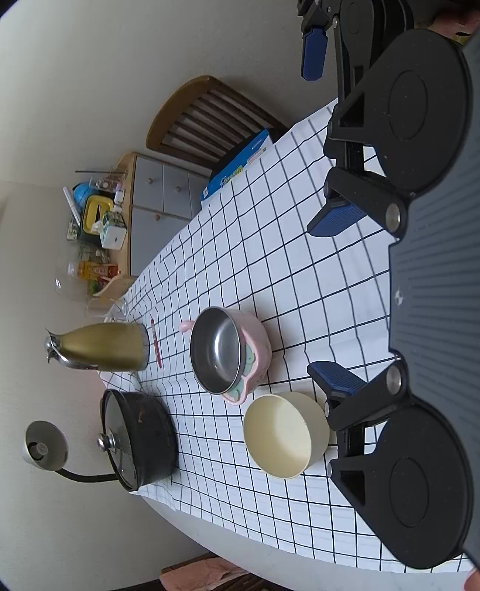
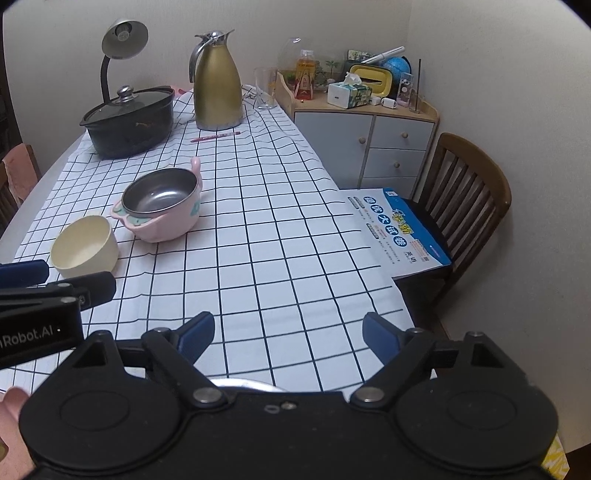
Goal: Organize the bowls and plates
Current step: 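Withdraw both grippers and move to the pink steel-lined bowl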
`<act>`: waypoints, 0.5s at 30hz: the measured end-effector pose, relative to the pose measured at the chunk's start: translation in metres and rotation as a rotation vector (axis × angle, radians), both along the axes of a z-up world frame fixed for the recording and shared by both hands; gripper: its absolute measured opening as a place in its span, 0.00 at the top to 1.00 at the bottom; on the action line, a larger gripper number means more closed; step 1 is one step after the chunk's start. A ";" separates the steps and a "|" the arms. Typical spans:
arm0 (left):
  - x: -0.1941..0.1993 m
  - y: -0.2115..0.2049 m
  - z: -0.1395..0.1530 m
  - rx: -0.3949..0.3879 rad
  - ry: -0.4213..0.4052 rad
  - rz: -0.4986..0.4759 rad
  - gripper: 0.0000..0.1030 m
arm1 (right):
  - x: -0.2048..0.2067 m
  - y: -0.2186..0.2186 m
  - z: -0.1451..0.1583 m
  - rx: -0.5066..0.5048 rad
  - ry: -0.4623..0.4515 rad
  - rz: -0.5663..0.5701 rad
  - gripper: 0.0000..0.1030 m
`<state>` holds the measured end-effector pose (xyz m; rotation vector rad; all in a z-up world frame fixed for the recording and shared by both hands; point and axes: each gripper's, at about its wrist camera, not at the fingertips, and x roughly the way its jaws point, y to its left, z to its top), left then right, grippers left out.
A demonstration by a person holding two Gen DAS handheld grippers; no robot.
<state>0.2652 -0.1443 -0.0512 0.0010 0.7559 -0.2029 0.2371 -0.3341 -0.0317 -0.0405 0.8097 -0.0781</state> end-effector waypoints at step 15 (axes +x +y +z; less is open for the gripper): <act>0.056 0.003 -0.017 0.014 0.033 0.053 0.28 | 0.056 0.003 -0.012 -0.006 0.027 0.049 0.15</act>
